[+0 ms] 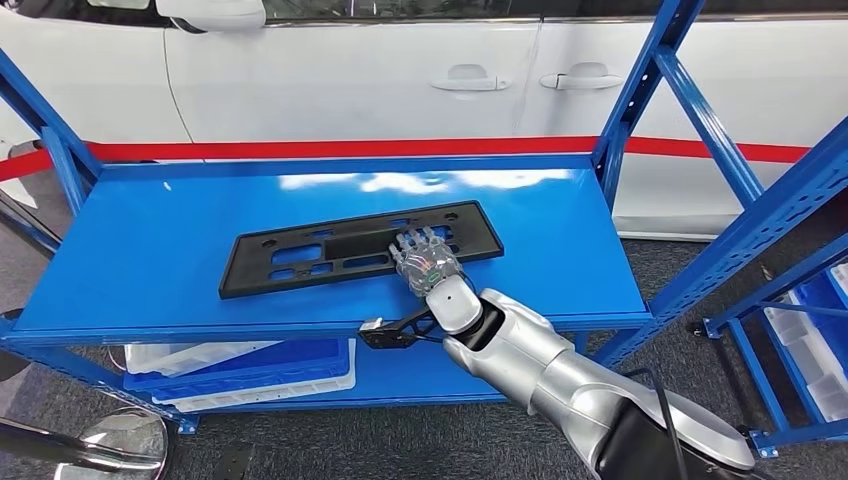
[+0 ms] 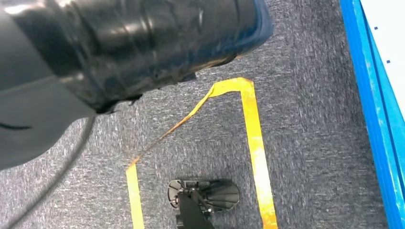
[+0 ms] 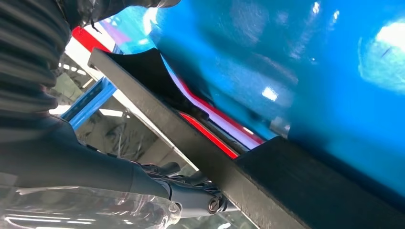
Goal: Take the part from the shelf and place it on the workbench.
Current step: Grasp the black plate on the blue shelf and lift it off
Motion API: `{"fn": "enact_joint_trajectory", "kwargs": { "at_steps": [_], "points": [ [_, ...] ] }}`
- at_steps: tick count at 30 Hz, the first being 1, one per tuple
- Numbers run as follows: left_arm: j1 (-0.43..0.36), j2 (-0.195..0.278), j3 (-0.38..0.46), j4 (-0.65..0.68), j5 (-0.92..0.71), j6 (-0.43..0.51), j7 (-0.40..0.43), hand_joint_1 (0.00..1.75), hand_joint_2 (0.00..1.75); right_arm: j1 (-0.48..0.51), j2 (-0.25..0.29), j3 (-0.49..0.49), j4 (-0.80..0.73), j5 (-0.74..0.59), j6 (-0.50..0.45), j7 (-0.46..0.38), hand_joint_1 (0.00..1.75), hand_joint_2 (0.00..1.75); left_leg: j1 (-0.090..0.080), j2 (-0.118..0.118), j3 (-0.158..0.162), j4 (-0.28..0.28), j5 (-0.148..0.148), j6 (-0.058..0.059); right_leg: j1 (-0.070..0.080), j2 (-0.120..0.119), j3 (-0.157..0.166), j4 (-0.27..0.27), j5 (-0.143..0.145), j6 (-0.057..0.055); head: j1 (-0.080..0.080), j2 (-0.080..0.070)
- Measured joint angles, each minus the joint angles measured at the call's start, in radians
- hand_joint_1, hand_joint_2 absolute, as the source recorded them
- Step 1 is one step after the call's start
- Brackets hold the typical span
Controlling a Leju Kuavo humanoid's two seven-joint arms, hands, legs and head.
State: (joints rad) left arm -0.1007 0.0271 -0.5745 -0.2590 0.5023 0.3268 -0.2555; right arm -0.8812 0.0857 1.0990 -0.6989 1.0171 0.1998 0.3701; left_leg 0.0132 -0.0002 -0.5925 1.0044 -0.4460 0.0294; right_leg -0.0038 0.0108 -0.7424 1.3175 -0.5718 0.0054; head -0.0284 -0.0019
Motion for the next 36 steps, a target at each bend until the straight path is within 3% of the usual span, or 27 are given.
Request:
{"fn": "enact_joint_trajectory", "kwargs": {
  "at_steps": [1,2,3,5,9,11,14,15,16,17,18,20,21,25,27,29,30,31,32,34,36],
  "points": [
    [0.0,0.0,0.0,0.0,0.0,0.0,0.0,0.0,0.0,0.001,-0.001,0.0,0.002,0.0,-0.003,0.002,1.02,1.75,0.0,-0.001,0.0,0.001,-0.001,0.0,0.0,0.0,0.009,-0.015,0.019,-0.001,0.0,0.0],
    [0.0,0.0,0.0,0.0,0.0,0.0,0.0,0.0,0.0,0.001,-0.002,0.0,0.004,0.0,-0.007,0.004,1.45,1.75,0.0,-0.001,0.001,0.002,-0.002,0.0,0.0,0.0,0.036,-0.068,0.051,-0.003,0.0,0.0],
    [0.0,-0.001,0.0,0.0,0.0,-0.001,-0.002,0.0,0.0,0.001,-0.003,0.0,0.006,0.0,-0.01,0.005,1.75,1.75,0.0,-0.002,0.002,0.005,-0.003,-0.002,0.001,0.0,0.072,-0.141,0.083,-0.007,0.0,0.0],
    [0.0,-0.002,0.0,0.0,0.002,-0.007,-0.015,0.0,0.0,0.0,-0.003,0.0,0.008,0.0,-0.021,0.005,1.75,1.75,-0.004,-0.004,-0.001,0.011,-0.007,-0.008,0.003,0.0,0.129,-0.254,0.117,-0.015,0.0,0.0],
    [0.0,-0.001,0.0,0.0,0.011,-0.037,-0.065,0.0,1.75,0.005,-0.006,0.0,0.01,-0.003,-0.05,0.003,1.75,1.75,-0.005,-0.005,-0.007,0.014,-0.008,-0.027,0.003,0.0,0.143,-0.287,0.123,-0.03,-0.001,0.0],
    [0.0,0.001,0.0,0.0,0.018,-0.056,-0.086,0.0,1.75,0.006,-0.008,0.0,0.01,-0.004,-0.062,0.003,1.75,1.75,-0.004,-0.004,-0.027,0.058,-0.039,-0.038,-0.004,-0.002,0.147,-0.295,0.128,-0.039,-0.005,0.0],
    [0.001,0.003,0.0,0.0,0.029,-0.097,-0.122,0.0,1.75,0.011,-0.012,0.0,0.009,-0.004,-0.079,0.004,1.75,1.75,0.001,-0.004,-0.109,0.237,-0.121,-0.052,-0.005,-0.005,0.146,-0.295,0.129,-0.043,-0.01,0.0],
    [0.002,0.004,0.0,0.0,0.033,-0.112,-0.133,0.0,1.75,0.013,-0.013,0.0,0.008,-0.003,-0.084,0.004,1.75,1.75,0.002,-0.004,-0.126,0.274,-0.127,-0.055,-0.005,-0.006,0.146,-0.294,0.128,-0.044,-0.01,0.0],
    [0.002,0.006,0.0,0.0,0.035,-0.125,-0.143,0.0,1.75,0.014,-0.015,-0.001,0.007,-0.001,-0.089,0.004,1.75,1.75,0.003,-0.004,-0.125,0.272,-0.114,-0.055,-0.005,-0.006,0.146,-0.292,0.127,-0.044,-0.01,0.0],
    [0.002,0.007,0.0,0.0,0.036,-0.135,-0.152,0.0,1.75,0.014,-0.016,-0.001,0.004,0.003,-0.093,0.005,1.75,1.75,0.003,-0.004,-0.105,0.23,-0.084,-0.055,-0.005,-0.005,0.147,-0.29,0.126,-0.043,-0.01,0.0],
    [0.001,0.009,0.0,0.0,0.036,-0.142,-0.16,0.0,1.75,0.014,-0.018,-0.002,0.001,0.01,-0.099,0.006,1.75,1.75,0.004,-0.004,-0.072,0.163,-0.05,-0.052,-0.005,-0.005,0.148,-0.288,0.125,-0.041,-0.01,0.0],
    [-0.003,0.011,0.0,0.0,0.036,-0.147,-0.172,0.0,1.75,0.013,-0.022,-0.003,-0.006,0.027,-0.108,0.011,1.75,1.75,0.001,-0.004,-0.014,0.045,-0.011,-0.045,-0.002,-0.004,0.147,-0.286,0.122,-0.034,-0.01,0.0],
    [-0.004,0.011,-0.001,0.0,0.036,-0.147,-0.175,0.0,1.75,0.013,-0.024,-0.003,-0.009,0.033,-0.111,0.014,1.75,1.75,-0.001,-0.005,-0.002,0.018,-0.008,-0.04,0.0,-0.003,0.145,-0.286,0.123,-0.03,-0.01,0.0],
    [-0.005,0.01,-0.001,0.0,0.036,-0.146,-0.178,0.0,1.75,0.015,-0.034,-0.004,-0.018,0.049,-0.115,0.021,1.75,1.75,0.001,-0.003,0.0,0.004,-0.002,-0.016,0.001,-0.001,0.138,-0.276,0.115,-0.009,-0.008,0.0],
    [-0.006,0.01,-0.001,0.0,0.035,-0.143,-0.18,0.0,1.75,0.018,-0.04,-0.006,-0.027,0.058,-0.118,0.024,1.75,1.75,0.003,-0.001,0.002,-0.002,0.002,-0.006,0.001,-0.002,0.101,-0.198,0.065,-0.003,-0.003,0.0],
    [-0.007,0.01,-0.002,0.0,0.036,-0.14,-0.18,0.0,1.75,0.026,-0.045,-0.01,-0.035,0.068,-0.123,0.026,1.75,1.75,0.001,0.0,0.0,-0.002,0.002,-0.001,0.0,-0.002,0.04,-0.07,0.008,0.001,-0.001,0.0],
    [-0.006,0.01,-0.002,0.0,0.037,-0.139,-0.18,0.0,1.75,0.031,-0.048,-0.011,-0.04,0.074,-0.127,0.029,1.75,1.75,0.0,0.0,0.0,-0.002,0.002,0.001,-0.001,-0.003,0.019,-0.026,-0.003,0.002,-0.001,0.0],
    [-0.006,0.011,-0.002,0.0,0.038,-0.139,-0.18,0.0,1.75,0.035,-0.05,-0.012,-0.045,0.079,-0.13,0.031,1.75,1.75,0.0,-0.001,0.0,-0.001,0.001,0.001,-0.003,-0.003,0.014,-0.017,0.006,0.002,0.0,0.0],
    [-0.006,0.011,-0.002,0.0,0.04,-0.139,-0.181,0.0,1.75,0.037,-0.052,-0.014,-0.052,0.084,-0.134,0.034,1.75,1.75,0.0,-0.001,0.0,0.001,0.0,0.0,-0.004,-0.003,0.027,-0.046,0.032,0.002,0.0,0.0],
    [-0.006,0.011,-0.002,0.0,0.044,-0.14,-0.184,0.0,1.75,0.038,-0.055,-0.019,-0.067,0.095,-0.146,0.04,1.75,1.75,0.0,-0.002,-0.001,0.008,-0.005,-0.004,-0.007,-0.003,0.084,-0.168,0.097,-0.001,0.0,0.0],
    [-0.006,0.011,-0.002,0.0,0.051,-0.137,-0.19,0.0,1.75,0.037,-0.058,-0.026,-0.089,0.109,-0.161,0.047,1.75,1.75,-0.003,-0.004,-0.007,0.017,-0.01,-0.013,-0.006,-0.003,0.124,-0.257,0.122,-0.007,-0.002,0.0]
  ]
}}
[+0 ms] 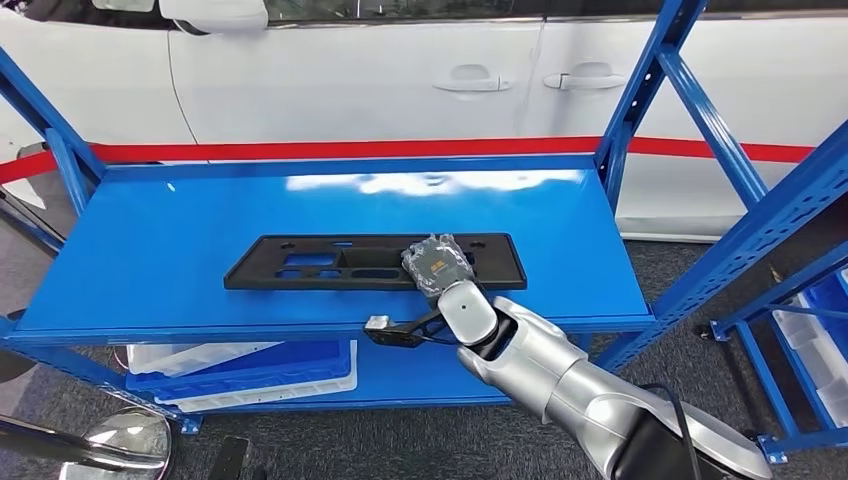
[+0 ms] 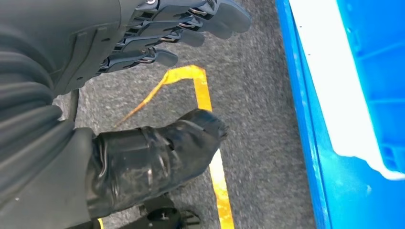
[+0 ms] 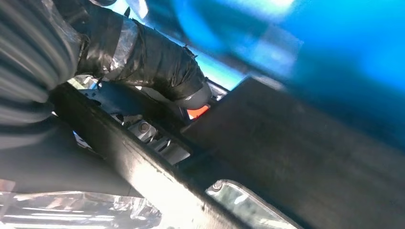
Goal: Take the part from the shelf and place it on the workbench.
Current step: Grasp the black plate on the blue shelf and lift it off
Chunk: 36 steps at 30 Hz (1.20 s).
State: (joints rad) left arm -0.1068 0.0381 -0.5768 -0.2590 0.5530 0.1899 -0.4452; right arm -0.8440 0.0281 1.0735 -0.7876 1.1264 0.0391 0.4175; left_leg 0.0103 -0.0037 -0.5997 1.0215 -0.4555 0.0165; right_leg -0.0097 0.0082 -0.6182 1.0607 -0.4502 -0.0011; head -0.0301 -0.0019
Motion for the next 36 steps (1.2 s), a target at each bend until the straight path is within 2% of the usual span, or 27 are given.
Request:
{"fn": "enact_joint_trajectory", "kwargs": {
  "at_steps": [3,5,6,8,9,10,11,13,14,16,18,20,21,23,24,26,31,33,34,35,36],
  "points": [
    [0.001,0.002,0.0,0.0,0.006,0.008,-0.005,0.0,1.75,0.0,-0.007,-0.008,-0.036,0.014,-0.004,0.01,1.75,1.75,-0.002,-0.001,-0.006,0.0,0.002,-0.013,0.002,0.002,0.003,-0.016,-0.002,-0.012,0.0,0.0],
    [0.001,0.003,0.0,0.0,0.007,0.01,-0.005,0.0,1.75,-0.001,-0.01,-0.016,-0.057,0.018,-0.004,0.012,1.75,1.75,0.0,0.0,-0.018,0.029,-0.019,-0.022,-0.002,0.0,0.006,-0.022,0.002,-0.023,-0.004,0.0],
    [0.001,0.003,0.0,0.0,0.009,0.008,-0.003,0.0,1.75,-0.002,-0.01,-0.021,-0.066,0.019,-0.003,0.012,1.75,1.75,0.001,0.0,-0.037,0.07,-0.042,-0.027,-0.004,0.0,0.008,-0.024,0.002,-0.026,-0.006,0.0],
    [0.001,0.003,0.0,0.0,0.011,0.004,0.009,0.0,1.75,-0.002,-0.012,-0.028,-0.086,0.02,-0.004,0.012,1.75,1.75,0.003,0.001,-0.098,0.196,-0.096,-0.035,-0.003,-0.001,0.009,-0.024,0.002,-0.031,-0.01,0.0],
    [0.003,0.004,0.0,0.0,0.01,0.004,0.019,0.0,1.75,-0.002,-0.014,-0.031,-0.098,0.022,-0.004,0.013,1.75,1.75,0.003,0.001,-0.125,0.248,-0.11,-0.037,-0.002,-0.001,0.009,-0.024,0.001,-0.033,-0.009,0.0],
    [0.005,0.005,-0.001,0.0,0.006,0.007,0.029,0.0,1.75,-0.002,-0.015,-0.034,-0.111,0.024,-0.004,0.014,1.75,1.75,0.003,0.001,-0.138,0.27,-0.107,-0.038,-0.001,0.0,0.009,-0.023,0.001,-0.033,-0.01,0.0],
    [0.006,0.005,-0.003,0.0,0.003,0.013,0.039,0.0,1.75,-0.004,-0.017,-0.038,-0.127,0.029,-0.005,0.018,1.75,1.75,0.003,0.001,-0.133,0.254,-0.085,-0.037,0.0,0.001,0.01,-0.022,0.0,-0.034,-0.01,0.0],
    [0.007,0.005,-0.005,0.0,0.001,0.031,0.055,0.0,1.75,-0.009,-0.018,-0.049,-0.165,0.043,-0.008,0.029,1.75,1.75,0.002,0.001,-0.083,0.136,-0.017,-0.03,0.0,0.003,0.012,-0.02,-0.002,-0.033,-0.01,0.0],
    [0.007,0.005,-0.005,0.0,0.002,0.043,0.064,0.0,1.75,-0.013,-0.019,-0.056,-0.186,0.053,-0.013,0.035,1.75,1.75,0.0,0.001,-0.055,0.075,0.006,-0.026,0.002,0.004,0.011,-0.019,-0.003,-0.031,-0.01,0.0],
    [0.007,0.005,-0.006,0.0,0.004,0.066,0.082,0.0,1.75,-0.02,-0.023,-0.07,-0.229,0.073,-0.028,0.048,1.75,1.75,-0.005,0.0,-0.027,0.01,0.015,-0.017,0.005,0.004,0.006,-0.019,-0.003,-0.024,-0.009,0.0],
    [0.011,0.005,-0.007,0.0,0.002,0.088,0.099,0.0,1.75,-0.023,-0.027,-0.085,-0.271,0.094,-0.048,0.059,1.75,1.75,-0.005,-0.001,-0.024,0.001,0.014,-0.008,0.007,0.005,0.004,-0.021,-0.002,-0.015,-0.008,0.0],
    [0.015,0.003,-0.01,0.0,-0.006,0.118,0.116,0.0,1.75,-0.027,-0.033,-0.101,-0.311,0.116,-0.071,0.065,1.75,1.75,0.0,0.001,-0.019,-0.009,0.02,0.002,0.009,0.004,-0.002,-0.003,-0.02,-0.006,-0.007,0.0],
    [0.015,0.001,-0.013,0.0,-0.013,0.133,0.126,0.0,1.75,-0.029,-0.037,-0.108,-0.331,0.128,-0.085,0.067,1.75,1.75,0.003,0.002,-0.016,-0.014,0.023,0.007,0.009,0.003,-0.017,0.033,-0.046,-0.002,-0.005,0.0],
    [0.014,0.0,-0.022,0.0,-0.021,0.153,0.151,0.0,1.75,-0.031,-0.045,-0.121,-0.374,0.15,-0.112,0.072,1.75,1.75,0.003,0.003,-0.016,-0.014,0.026,0.012,0.007,0.002,-0.066,0.151,-0.111,0.004,-0.002,0.0],
    [0.015,0.0,-0.027,0.0,-0.021,0.157,0.165,0.0,1.75,-0.03,-0.05,-0.127,-0.396,0.161,-0.126,0.075,1.75,1.75,0.003,0.003,-0.017,-0.013,0.026,0.013,0.006,0.001,-0.09,0.208,-0.135,0.006,-0.002,0.0],
    [0.017,-0.001,-0.03,0.0,-0.019,0.159,0.183,0.0,1.75,-0.029,-0.057,-0.134,-0.426,0.177,-0.144,0.079,1.75,1.75,0.002,0.003,-0.019,-0.009,0.026,0.013,0.006,0.001,-0.111,0.262,-0.149,0.007,-0.001,0.0],
    [0.018,-0.001,-0.031,0.0,-0.019,0.159,0.188,0.0,1.75,-0.03,-0.059,-0.136,-0.436,0.182,-0.15,0.08,1.75,1.75,0.002,0.003,-0.019,-0.008,0.026,0.013,0.006,0.001,-0.111,0.263,-0.144,0.008,-0.001,0.0],
    [0.019,-0.004,-0.035,0.0,-0.032,0.17,0.203,0.0,1.75,-0.03,-0.061,-0.142,-0.457,0.196,-0.158,0.08,1.75,1.75,0.002,0.003,-0.021,-0.003,0.025,0.012,0.005,0.001,-0.074,0.193,-0.101,0.006,-0.001,0.0],
    [0.019,-0.006,-0.044,0.0,-0.046,0.18,0.219,0.0,1.75,-0.03,-0.063,-0.149,-0.485,0.215,-0.174,0.079,1.75,1.75,0.001,0.001,-0.027,0.003,0.026,0.008,0.006,0.002,-0.042,0.126,-0.071,0.001,-0.002,0.0],
    [0.021,-0.008,-0.057,0.0,-0.059,0.194,0.24,0.0,1.75,-0.03,-0.065,-0.159,-0.526,0.243,-0.194,0.077,1.75,1.75,0.0,0.001,-0.039,0.021,0.012,-0.004,0.005,0.001,-0.013,0.057,-0.034,-0.01,-0.004,0.0],
    [0.022,-0.009,-0.07,0.0,-0.066,0.205,0.255,0.0,1.75,-0.03,-0.066,-0.167,-0.56,0.269,-0.214,0.076,1.75,1.75,0.001,0.0,-0.056,0.055,-0.016,-0.016,0.004,0.0,-0.001,0.016,-0.013,-0.023,-0.006,0.0]
  ]
}}
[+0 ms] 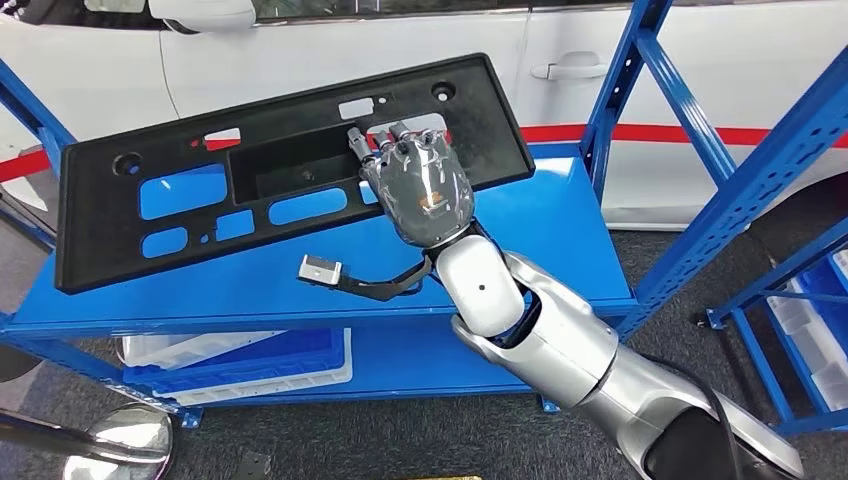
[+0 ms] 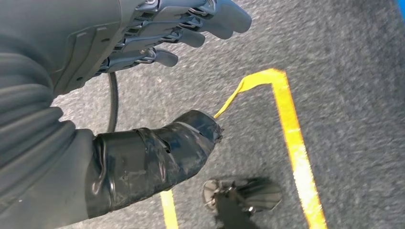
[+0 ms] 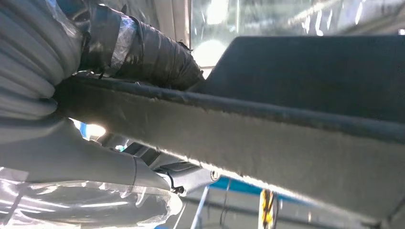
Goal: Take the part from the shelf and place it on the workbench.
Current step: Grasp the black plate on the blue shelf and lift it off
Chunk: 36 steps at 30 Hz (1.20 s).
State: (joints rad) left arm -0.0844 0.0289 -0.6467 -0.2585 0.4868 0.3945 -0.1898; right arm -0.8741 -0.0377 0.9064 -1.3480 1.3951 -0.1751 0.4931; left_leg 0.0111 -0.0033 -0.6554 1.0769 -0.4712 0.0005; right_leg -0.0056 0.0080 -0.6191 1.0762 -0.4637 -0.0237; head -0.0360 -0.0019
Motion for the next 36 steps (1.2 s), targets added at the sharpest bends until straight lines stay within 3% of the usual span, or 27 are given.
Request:
{"fn": "enact_joint_trajectory", "kwargs": {
  "at_steps": [2,3,5,6,9,10,13,14,15,18,19,20,21,23,25,26,28,29,30,33,34,35,36],
  "points": [
    [0.003,-0.002,-0.018,0.0,-0.005,0.018,0.021,0.0,1.75,0.003,-0.002,-0.01,-0.053,0.044,-0.041,-0.002,1.75,1.75,0.003,0.0,-0.044,0.118,-0.086,-0.023,-0.002,-0.003,-0.007,-0.031,0.028,-0.02,-0.004,0.0],
    [0.002,-0.002,-0.021,0.0,-0.005,0.021,0.024,0.0,1.75,0.005,-0.002,-0.011,-0.06,0.053,-0.055,-0.002,1.75,1.75,0.004,0.0,-0.06,0.18,-0.123,-0.026,-0.001,-0.003,-0.017,-0.03,0.035,-0.021,-0.004,0.0],
    [0.002,-0.002,-0.028,0.0,-0.003,0.027,0.032,0.0,1.75,0.011,-0.002,-0.017,-0.073,0.072,-0.088,-0.002,1.75,1.75,0.004,0.0,-0.058,0.233,-0.149,-0.029,0.0,-0.004,-0.039,-0.028,0.05,-0.02,-0.004,0.0],
    [0.002,-0.002,-0.031,0.0,-0.002,0.028,0.035,0.0,1.75,0.015,-0.002,-0.021,-0.08,0.079,-0.102,-0.002,1.75,1.75,0.004,0.0,-0.029,0.204,-0.137,-0.028,0.0,-0.003,-0.049,-0.027,0.058,-0.019,-0.004,0.0],
    [-0.004,-0.002,-0.037,0.001,0.003,0.03,0.043,0.0,1.75,0.024,-0.001,-0.044,-0.107,0.096,-0.13,-0.003,1.75,1.75,0.001,-0.001,0.113,-0.007,-0.079,-0.014,0.002,-0.003,-0.07,-0.025,0.081,-0.008,-0.004,0.0],
    [-0.006,-0.002,-0.037,0.001,0.005,0.029,0.044,0.0,1.75,0.025,0.0,-0.052,-0.114,0.098,-0.136,-0.004,1.75,1.75,-0.002,-0.002,0.135,-0.048,-0.07,-0.007,0.003,-0.004,-0.074,-0.026,0.089,-0.003,-0.003,0.0],
    [-0.005,-0.002,-0.038,0.002,0.011,0.026,0.047,0.0,1.75,0.033,0.002,-0.062,-0.126,0.093,-0.145,-0.012,1.75,1.75,-0.005,-0.001,0.131,-0.063,-0.046,0.011,0.002,-0.005,-0.077,-0.034,0.108,0.015,-0.002,0.0],
    [-0.004,-0.003,-0.038,0.002,0.012,0.026,0.048,0.0,1.75,0.037,0.002,-0.064,-0.129,0.089,-0.146,-0.014,1.75,1.75,-0.003,0.001,0.126,-0.067,-0.034,0.019,0.002,-0.004,-0.081,-0.028,0.095,0.02,-0.001,0.0],
    [-0.003,-0.003,-0.038,0.002,0.014,0.025,0.049,0.0,1.75,0.041,0.002,-0.068,-0.132,0.087,-0.147,-0.015,1.75,1.75,-0.001,0.004,0.118,-0.071,-0.02,0.027,0.002,-0.004,-0.089,-0.006,0.064,0.024,0.001,0.0],
    [-0.004,-0.004,-0.038,0.003,0.015,0.025,0.049,0.0,1.75,0.047,0.002,-0.08,-0.139,0.086,-0.148,-0.016,1.75,1.75,0.0,0.007,0.076,-0.073,0.017,0.04,-0.001,-0.004,-0.127,0.161,-0.085,0.032,0.007,0.0],
    [-0.004,-0.003,-0.038,0.003,0.015,0.025,0.049,0.0,1.75,0.05,0.002,-0.082,-0.14,0.086,-0.148,-0.016,1.75,1.75,0.0,0.008,0.06,-0.072,0.028,0.04,-0.002,-0.004,-0.13,0.215,-0.108,0.034,0.007,0.0],
    [-0.004,-0.003,-0.038,0.004,0.015,0.025,0.049,0.0,1.75,0.053,0.002,-0.083,-0.142,0.085,-0.148,-0.016,1.75,1.75,0.0,0.008,0.044,-0.069,0.039,0.039,-0.004,-0.004,-0.12,0.243,-0.107,0.036,0.007,0.0],
    [-0.004,-0.004,-0.038,0.004,0.015,0.025,0.049,0.0,1.75,0.055,0.002,-0.083,-0.142,0.08,-0.148,-0.017,1.75,1.75,0.0,0.008,0.028,-0.066,0.048,0.037,-0.005,-0.004,-0.095,0.238,-0.087,0.037,0.007,0.0],
    [-0.004,-0.004,-0.04,0.004,0.016,0.024,0.05,0.0,1.75,0.057,0.003,-0.086,-0.144,0.054,-0.148,-0.019,1.75,1.75,0.001,0.008,-0.001,-0.054,0.064,0.03,-0.007,-0.004,-0.002,0.14,-0.048,0.035,0.007,0.0],
    [-0.004,-0.004,-0.043,0.004,0.018,0.025,0.051,0.0,1.75,0.056,0.007,-0.092,-0.148,0.014,-0.148,-0.023,1.75,1.75,0.0,0.007,-0.02,-0.044,0.078,0.02,-0.003,-0.003,0.086,0.014,-0.058,0.029,0.007,0.0],
    [-0.003,-0.004,-0.044,0.004,0.018,0.025,0.051,0.0,1.75,0.055,0.009,-0.096,-0.149,-0.006,-0.148,-0.025,1.75,1.75,-0.001,0.006,-0.025,-0.042,0.086,0.013,0.0,-0.003,0.106,-0.022,-0.068,0.026,0.007,0.0],
    [-0.003,-0.003,-0.045,0.005,0.021,0.025,0.05,0.0,1.75,0.054,0.011,-0.101,-0.15,-0.044,-0.146,-0.028,1.75,1.75,-0.001,0.004,-0.03,-0.048,0.105,0.0,0.002,-0.004,0.101,-0.037,-0.06,0.016,0.009,0.0],
    [-0.002,-0.002,-0.046,0.005,0.024,0.025,0.049,0.0,1.75,0.053,0.012,-0.101,-0.15,-0.065,-0.143,-0.031,1.75,1.75,0.0,0.003,-0.036,-0.044,0.099,-0.006,0.0,-0.006,0.093,-0.04,-0.05,0.009,0.009,0.0],
    [-0.002,-0.001,-0.046,0.006,0.026,0.025,0.048,0.0,1.75,0.053,0.013,-0.101,-0.15,-0.085,-0.14,-0.034,1.75,1.75,0.002,0.003,-0.046,-0.027,0.075,-0.011,-0.002,-0.009,0.083,-0.041,-0.037,0.0,0.008,0.0],
    [-0.001,0.0,-0.049,0.007,0.032,0.025,0.046,0.0,1.75,0.051,0.019,-0.101,-0.15,-0.122,-0.134,-0.043,1.75,1.75,0.006,0.003,-0.089,0.127,-0.072,-0.025,-0.003,-0.012,0.039,-0.042,0.001,-0.017,0.002,0.0],
    [-0.002,0.0,-0.05,0.007,0.033,0.025,0.045,0.0,1.75,0.05,0.02,-0.1,-0.15,-0.126,-0.132,-0.045,1.75,1.75,0.007,0.003,-0.097,0.187,-0.1,-0.028,-0.002,-0.012,0.022,-0.042,0.014,-0.018,0.002,0.0],
    [-0.003,0.0,-0.051,0.007,0.035,0.026,0.044,0.0,1.75,0.05,0.021,-0.099,-0.15,-0.127,-0.13,-0.047,1.75,1.75,0.007,0.003,-0.094,0.227,-0.104,-0.029,-0.001,-0.012,0.004,-0.041,0.027,-0.018,0.002,0.0],
    [-0.003,0.0,-0.051,0.007,0.036,0.026,0.043,0.0,1.75,0.05,0.022,-0.098,-0.15,-0.127,-0.126,-0.048,1.75,1.75,0.007,0.003,-0.077,0.239,-0.087,-0.029,0.0,-0.012,-0.013,-0.04,0.039,-0.018,0.002,0.0]
  ]
}}
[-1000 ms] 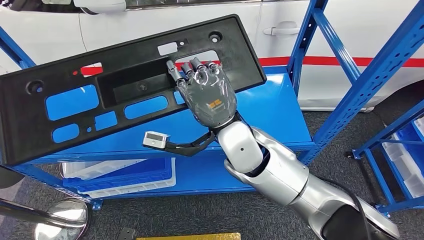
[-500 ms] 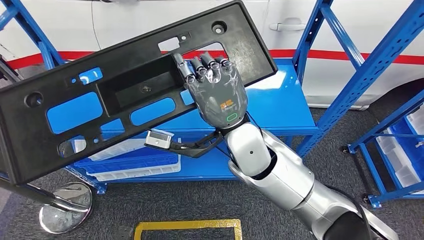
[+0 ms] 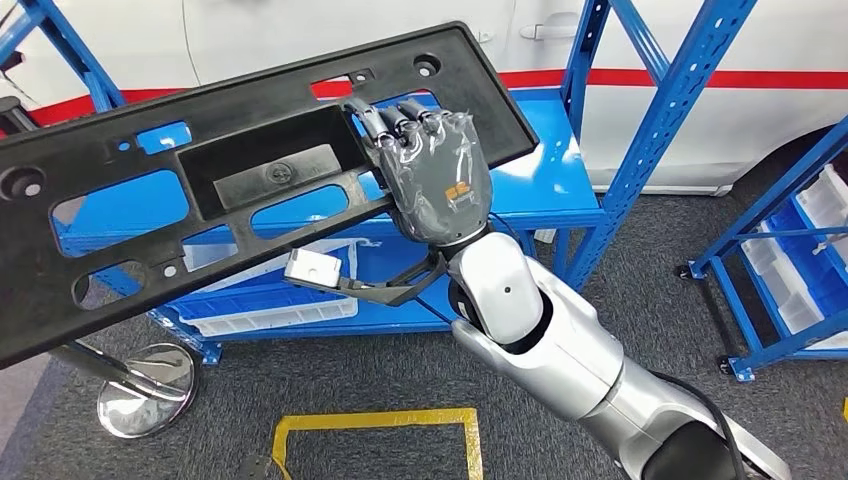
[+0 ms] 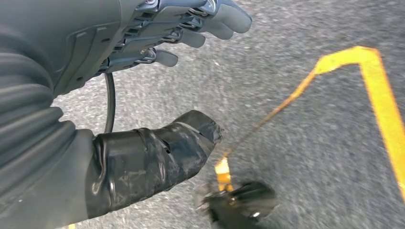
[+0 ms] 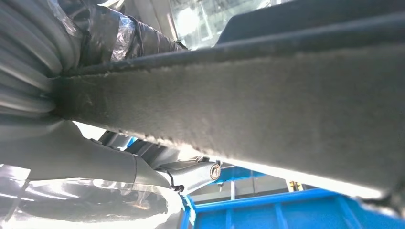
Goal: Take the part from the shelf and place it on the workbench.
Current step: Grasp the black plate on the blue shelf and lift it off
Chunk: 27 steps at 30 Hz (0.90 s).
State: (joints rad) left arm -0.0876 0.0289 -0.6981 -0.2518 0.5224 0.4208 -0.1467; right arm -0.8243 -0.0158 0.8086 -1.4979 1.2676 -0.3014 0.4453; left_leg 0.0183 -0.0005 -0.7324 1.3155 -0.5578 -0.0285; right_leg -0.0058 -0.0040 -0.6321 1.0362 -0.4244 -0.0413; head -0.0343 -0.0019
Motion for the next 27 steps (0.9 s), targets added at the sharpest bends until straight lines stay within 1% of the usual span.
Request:
{"fn": "enact_joint_trajectory", "kwargs": {
  "at_steps": [1,2,3,4,5,6,7,8,9,10,11,12,13,14,15,16,17,18,19,20,21,22,23,24,25,26,27],
  "points": [
    [-0.001,0.001,0.0,0.0,0.001,0.001,-0.001,0.0,1.75,0.0,0.001,0.001,0.0,0.0,0.006,-0.001,1.75,1.75,0.0,0.0,0.033,-0.021,0.028,0.003,0.001,0.0,-0.016,0.001,0.012,0.001,0.0,0.0],
    [-0.001,0.002,-0.001,0.0,0.002,0.001,0.0,0.0,1.75,-0.001,0.002,0.002,-0.002,0.0,0.012,-0.001,1.75,1.75,-0.001,0.0,0.082,-0.073,0.05,0.008,0.001,0.0,-0.029,0.001,0.024,0.003,0.0,0.0],
    [-0.003,0.003,-0.001,0.0,0.003,0.001,0.001,0.0,1.75,-0.002,0.003,0.002,-0.003,-0.001,0.019,-0.001,1.75,1.75,-0.003,-0.001,0.144,-0.147,0.052,0.014,0.003,0.0,-0.04,0.002,0.034,0.005,0.0,0.0],
    [-0.005,0.004,-0.001,0.0,0.004,0.0,0.003,0.0,1.75,-0.005,0.004,0.002,-0.005,-0.004,0.025,0.001,1.75,1.75,-0.006,-0.001,0.197,-0.222,0.041,0.021,0.005,0.0,-0.047,0.002,0.045,0.009,0.0,0.0],
    [-0.008,0.005,-0.001,0.0,0.007,0.0,0.007,0.0,1.75,-0.007,0.005,0.002,-0.007,-0.009,0.029,0.003,1.75,1.75,-0.01,-0.001,0.234,-0.279,0.028,0.026,0.005,-0.002,-0.05,0.0,0.056,0.014,0.001,0.0],
    [-0.009,0.007,-0.001,0.0,0.01,0.0,0.011,0.0,1.75,-0.01,0.006,0.002,-0.008,-0.015,0.032,0.005,1.75,1.75,-0.013,-0.002,0.251,-0.314,0.019,0.03,0.005,-0.003,-0.052,-0.005,0.067,0.02,0.0,0.0],
    [-0.01,0.008,-0.001,0.0,0.014,0.0,0.016,0.0,1.75,-0.011,0.006,0.002,-0.008,-0.022,0.034,0.007,1.75,1.75,-0.014,-0.002,0.248,-0.326,0.024,0.034,0.004,-0.004,-0.053,-0.011,0.079,0.026,0.0,0.0],
    [-0.009,0.01,-0.001,0.0,0.019,0.0,0.02,0.0,1.75,-0.011,0.006,0.002,-0.008,-0.027,0.036,0.008,1.75,1.75,-0.013,0.0,0.242,-0.329,0.036,0.039,0.003,-0.003,-0.056,-0.014,0.082,0.032,-0.001,0.0],
    [-0.008,0.012,-0.001,0.0,0.023,0.0,0.025,0.0,1.75,-0.011,0.006,0.002,-0.008,-0.031,0.039,0.01,1.75,1.75,-0.01,0.003,0.235,-0.332,0.049,0.044,0.003,-0.002,-0.061,-0.006,0.067,0.038,0.0,0.0],
    [-0.007,0.014,-0.001,0.0,0.029,0.001,0.03,0.0,1.75,-0.011,0.005,0.002,-0.008,-0.034,0.041,0.012,1.75,1.75,-0.007,0.005,0.226,-0.336,0.064,0.051,0.003,0.0,-0.07,0.019,0.032,0.043,0.001,0.0],
    [-0.005,0.017,-0.002,0.0,0.036,0.002,0.035,0.0,1.75,-0.011,0.004,0.002,-0.008,-0.035,0.044,0.014,1.75,1.75,-0.005,0.008,0.214,-0.338,0.078,0.055,0.002,0.002,-0.083,0.065,-0.021,0.046,0.003,0.0],
    [-0.005,0.021,-0.002,0.0,0.045,0.004,0.041,0.0,1.75,-0.011,0.004,0.003,-0.008,-0.035,0.045,0.015,1.75,1.75,-0.005,0.008,0.197,-0.336,0.091,0.058,0.002,0.002,-0.097,0.126,-0.076,0.049,0.004,0.0],
    [-0.005,0.026,-0.002,0.001,0.056,0.006,0.046,0.0,1.75,-0.01,0.003,0.003,-0.008,-0.034,0.046,0.016,1.75,1.75,-0.005,0.009,0.178,-0.334,0.104,0.06,0.001,0.002,-0.107,0.191,-0.117,0.05,0.005,0.0],
    [-0.005,0.031,-0.002,0.001,0.067,0.008,0.051,0.0,1.75,-0.01,0.002,0.004,-0.008,-0.033,0.046,0.016,1.75,1.75,-0.005,0.009,0.158,-0.331,0.117,0.06,0.0,0.002,-0.11,0.244,-0.132,0.051,0.005,0.0],
    [-0.005,0.035,-0.001,0.001,0.077,0.009,0.055,0.0,1.75,-0.009,0.001,0.005,-0.008,-0.032,0.046,0.017,1.75,1.75,-0.005,0.009,0.138,-0.326,0.128,0.059,-0.001,0.002,-0.102,0.271,-0.122,0.051,0.005,0.0],
    [-0.005,0.039,-0.001,0.001,0.087,0.011,0.058,0.0,1.75,-0.009,0.001,0.006,-0.007,-0.031,0.045,0.017,1.75,1.75,-0.005,0.009,0.117,-0.32,0.139,0.057,-0.002,0.002,-0.077,0.266,-0.094,0.051,0.005,0.0],
    [-0.005,0.042,-0.001,0.001,0.095,0.012,0.061,0.0,1.75,-0.009,0.001,0.006,-0.008,-0.03,0.045,0.017,1.75,1.75,-0.005,0.009,0.098,-0.312,0.148,0.054,-0.003,0.002,-0.036,0.229,-0.067,0.05,0.005,0.0],
    [-0.005,0.045,-0.001,0.001,0.102,0.013,0.063,0.0,1.75,-0.009,0.001,0.006,-0.008,-0.03,0.045,0.017,1.75,1.75,-0.005,0.009,0.081,-0.303,0.156,0.049,-0.003,0.002,0.016,0.166,-0.061,0.048,0.005,0.0],
    [-0.004,0.047,0.0,0.001,0.106,0.014,0.064,0.0,1.75,-0.01,0.001,0.007,-0.008,-0.03,0.045,0.017,1.75,1.75,-0.006,0.008,0.067,-0.295,0.163,0.044,-0.001,0.003,0.065,0.097,-0.071,0.045,0.004,0.0],
    [-0.004,0.05,0.0,0.001,0.109,0.014,0.065,0.0,1.75,-0.01,0.002,0.007,-0.009,-0.03,0.045,0.017,1.75,1.75,-0.007,0.008,0.059,-0.289,0.17,0.039,0.001,0.004,0.1,0.044,-0.087,0.041,0.004,0.0],
    [-0.004,0.053,0.0,0.001,0.109,0.015,0.066,0.0,1.75,-0.011,0.002,0.007,-0.009,-0.029,0.045,0.017,1.75,1.75,-0.008,0.007,0.055,-0.288,0.178,0.032,0.004,0.005,0.117,0.012,-0.102,0.037,0.005,0.0],
    [-0.003,0.055,0.0,0.001,0.109,0.015,0.067,0.0,1.75,-0.01,0.002,0.007,-0.009,-0.029,0.046,0.018,1.75,1.75,-0.007,0.007,0.052,-0.289,0.188,0.026,0.005,0.006,0.116,0.002,-0.101,0.031,0.006,0.0],
    [-0.002,0.057,0.0,0.002,0.11,0.015,0.068,0.0,1.75,-0.01,0.002,0.007,-0.009,-0.029,0.046,0.018,1.75,1.75,-0.005,0.006,0.049,-0.289,0.191,0.019,0.004,0.004,0.108,0.003,-0.091,0.024,0.007,0.0],
    [-0.001,0.058,0.0,0.002,0.11,0.014,0.068,0.0,1.75,-0.011,0.002,0.008,-0.009,-0.029,0.046,0.018,1.75,1.75,-0.003,0.004,0.04,-0.281,0.177,0.013,0.003,0.003,0.098,0.002,-0.08,0.015,0.007,0.0],
    [0.0,0.059,0.0,0.002,0.11,0.014,0.069,0.0,1.75,-0.011,0.002,0.008,-0.009,-0.029,0.047,0.018,1.75,1.75,-0.002,0.003,0.029,-0.257,0.144,0.008,0.001,0.002,0.086,0.0,-0.067,0.006,0.006,0.0],
    [0.0,0.06,0.0,0.003,0.111,0.014,0.069,0.0,1.75,-0.011,0.002,0.009,-0.008,-0.029,0.047,0.018,1.75,1.75,0.0,0.002,0.016,-0.215,0.094,0.004,0.0,0.0,0.071,-0.001,-0.054,-0.001,0.004,0.0],
    [-0.001,0.061,0.0,0.003,0.111,0.014,0.069,0.0,1.75,-0.011,0.002,0.009,-0.008,-0.029,0.047,0.018,1.75,1.75,0.0,0.002,0.002,-0.158,0.039,0.001,0.001,0.001,0.056,0.0,-0.041,-0.005,0.003,0.0]
  ]
}}
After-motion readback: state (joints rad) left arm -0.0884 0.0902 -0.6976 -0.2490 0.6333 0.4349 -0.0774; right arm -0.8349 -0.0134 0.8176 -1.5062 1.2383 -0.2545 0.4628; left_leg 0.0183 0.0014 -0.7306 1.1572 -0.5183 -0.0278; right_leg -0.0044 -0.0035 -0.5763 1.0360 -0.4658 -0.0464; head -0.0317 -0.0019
